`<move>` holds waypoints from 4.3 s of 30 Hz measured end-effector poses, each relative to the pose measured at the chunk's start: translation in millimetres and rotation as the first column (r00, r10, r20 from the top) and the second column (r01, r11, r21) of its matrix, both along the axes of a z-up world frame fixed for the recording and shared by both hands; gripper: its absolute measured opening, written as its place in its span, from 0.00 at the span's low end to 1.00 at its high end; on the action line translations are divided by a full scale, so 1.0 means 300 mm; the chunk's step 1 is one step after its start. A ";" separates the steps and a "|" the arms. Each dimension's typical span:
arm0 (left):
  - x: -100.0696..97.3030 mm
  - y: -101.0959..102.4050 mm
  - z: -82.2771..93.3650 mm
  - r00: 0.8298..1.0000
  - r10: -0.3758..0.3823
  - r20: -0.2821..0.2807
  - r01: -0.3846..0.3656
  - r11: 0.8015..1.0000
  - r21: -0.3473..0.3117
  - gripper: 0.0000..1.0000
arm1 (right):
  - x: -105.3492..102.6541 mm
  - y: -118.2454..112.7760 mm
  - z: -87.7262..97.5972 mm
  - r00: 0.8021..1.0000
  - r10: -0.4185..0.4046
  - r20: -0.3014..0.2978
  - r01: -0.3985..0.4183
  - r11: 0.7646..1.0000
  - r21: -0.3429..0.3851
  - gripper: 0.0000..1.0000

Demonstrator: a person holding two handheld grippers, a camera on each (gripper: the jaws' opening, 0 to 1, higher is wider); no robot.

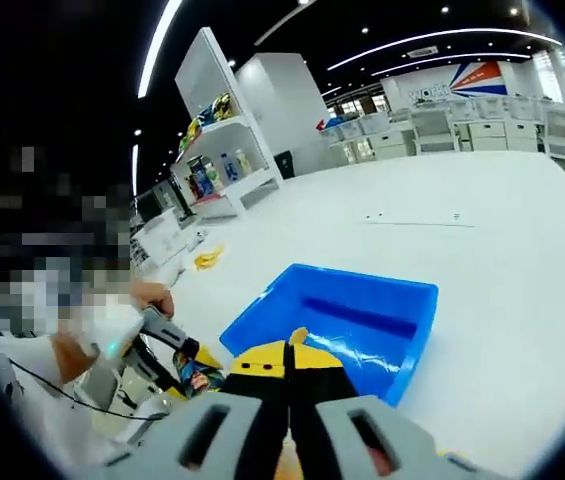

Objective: Open the lid of the chip container on the table, take out the chips, place them into the box in front of the container, and close the lid

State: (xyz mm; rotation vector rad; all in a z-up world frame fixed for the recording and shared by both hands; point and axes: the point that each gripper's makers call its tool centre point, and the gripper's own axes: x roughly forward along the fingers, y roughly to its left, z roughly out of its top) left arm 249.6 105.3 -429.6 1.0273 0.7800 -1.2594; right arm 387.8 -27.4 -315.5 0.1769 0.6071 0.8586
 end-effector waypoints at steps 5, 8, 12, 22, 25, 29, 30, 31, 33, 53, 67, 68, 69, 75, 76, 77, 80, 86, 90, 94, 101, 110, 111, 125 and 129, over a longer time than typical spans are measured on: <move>0.000 0.000 -0.002 1.000 -0.002 0.008 0.002 1.000 0.011 0.47 | 0.074 0.029 -0.083 0.998 -0.039 -0.047 0.038 0.999 -0.025 0.00; 0.001 0.001 -0.001 1.000 -0.001 0.008 0.001 1.000 0.007 0.47 | 0.106 0.047 -0.127 0.996 -0.056 -0.076 0.055 0.998 -0.023 0.00; 0.002 0.002 -0.001 1.000 0.001 0.005 -0.001 1.000 0.005 0.47 | 0.113 0.067 -0.184 0.990 -0.079 -0.118 0.076 0.996 -0.036 0.00; 0.002 0.003 0.000 1.000 0.004 0.006 -0.004 1.000 -0.007 0.47 | 0.114 0.105 -0.288 0.981 -0.080 -0.175 0.064 0.993 -0.095 0.00; -0.001 0.003 0.000 1.000 0.006 0.004 -0.006 1.000 -0.010 0.47 | 0.123 0.104 -0.292 0.980 -0.082 -0.179 0.064 0.993 -0.104 0.01; -0.001 0.002 0.000 1.000 0.005 0.003 -0.005 1.000 -0.008 0.47 | 0.117 0.108 -0.288 0.982 -0.079 -0.170 0.061 0.993 -0.106 0.01; -0.001 0.002 -0.001 1.000 0.004 0.003 -0.004 1.000 -0.007 0.47 | 0.116 0.107 -0.291 0.982 -0.078 -0.172 0.060 0.992 -0.108 0.01; -0.001 0.002 -0.001 1.000 0.004 0.003 -0.004 1.000 -0.006 0.47 | 0.116 0.105 -0.297 0.982 -0.075 -0.175 0.055 0.992 -0.116 0.01; -0.001 0.002 -0.001 1.000 0.005 0.002 -0.004 1.000 -0.005 0.47 | 0.111 0.098 -0.307 0.982 -0.075 -0.172 0.051 0.989 -0.139 0.01; -0.001 0.001 -0.001 1.000 0.005 0.004 -0.005 1.000 -0.006 0.47 | 0.115 0.059 -0.245 0.995 -0.063 -0.082 0.054 0.993 -0.108 0.06; -0.005 -0.001 0.000 1.000 0.006 0.001 -0.006 1.000 -0.009 0.47 | -0.076 -0.022 0.020 0.963 0.091 0.254 -0.108 0.993 0.054 0.13; -0.005 -0.001 0.001 1.000 0.006 0.002 -0.006 1.000 -0.012 0.47 | -0.084 -0.049 0.028 0.955 0.090 0.284 -0.109 0.993 0.051 0.13; -0.004 -0.001 0.001 1.000 0.006 0.002 -0.006 1.000 -0.015 0.47 | -0.091 -0.065 0.032 0.947 0.093 0.308 -0.114 0.992 0.049 0.13; -0.004 -0.003 0.003 1.000 0.003 0.001 -0.003 1.000 -0.026 0.47 | -0.179 -0.174 0.012 0.906 0.149 0.395 -0.187 0.980 0.060 0.13; -0.005 -0.003 0.003 1.000 0.003 0.000 -0.003 1.000 -0.028 0.47 | -0.188 -0.190 0.005 0.888 0.175 0.425 -0.216 0.975 0.049 0.13; -0.005 -0.003 0.003 1.000 0.003 -0.001 -0.003 1.000 -0.029 0.47 | -0.210 -0.211 -0.020 0.865 0.220 0.451 -0.255 0.967 0.018 0.13; -0.005 -0.004 0.004 1.000 0.003 -0.001 -0.003 0.999 -0.034 0.47 | -0.252 -0.264 -0.093 0.839 0.288 0.463 -0.304 0.952 -0.041 0.13; -0.002 -0.004 0.008 1.000 -0.005 -0.013 0.005 0.999 -0.048 0.47 | -0.275 -0.391 -0.194 0.839 0.271 0.471 -0.297 0.955 -0.020 0.13; -0.002 -0.006 0.007 1.000 -0.007 -0.015 0.006 0.999 -0.052 0.47 | -0.295 -0.448 -0.236 0.857 0.247 0.452 -0.284 0.959 0.015 0.08; -0.002 -0.005 0.008 1.000 -0.007 -0.014 0.007 0.999 -0.054 0.47 | -0.362 -0.457 -0.283 0.852 0.301 0.429 -0.333 0.943 -0.001 0.09; 0.003 -0.004 0.009 1.000 -0.011 -0.015 0.010 0.998 -0.062 0.47 | -0.423 -0.408 -0.320 0.835 0.373 0.405 -0.408 0.913 0.001 0.10; 0.003 -0.002 0.009 1.000 -0.002 -0.026 0.000 0.998 -0.063 0.46 | -0.440 -0.342 -0.331 0.795 0.430 0.428 -0.463 0.886 -0.030 0.05; 0.003 -0.002 0.009 1.000 -0.002 -0.026 0.000 0.998 -0.063 0.46 | -0.435 -0.337 -0.331 0.795 0.429 0.429 -0.463 0.886 -0.028 0.04; 0.004 -0.001 0.008 1.000 -0.001 -0.030 0.000 0.998 -0.061 0.46 | -0.451 -0.216 -0.313 0.766 0.455 0.455 -0.511 0.860 0.000 0.02; 0.000 -0.006 0.008 1.000 -0.003 -0.031 0.001 0.998 -0.063 0.46 | -0.454 -0.163 -0.311 0.754 0.474 0.456 -0.527 0.850 -0.013 0.02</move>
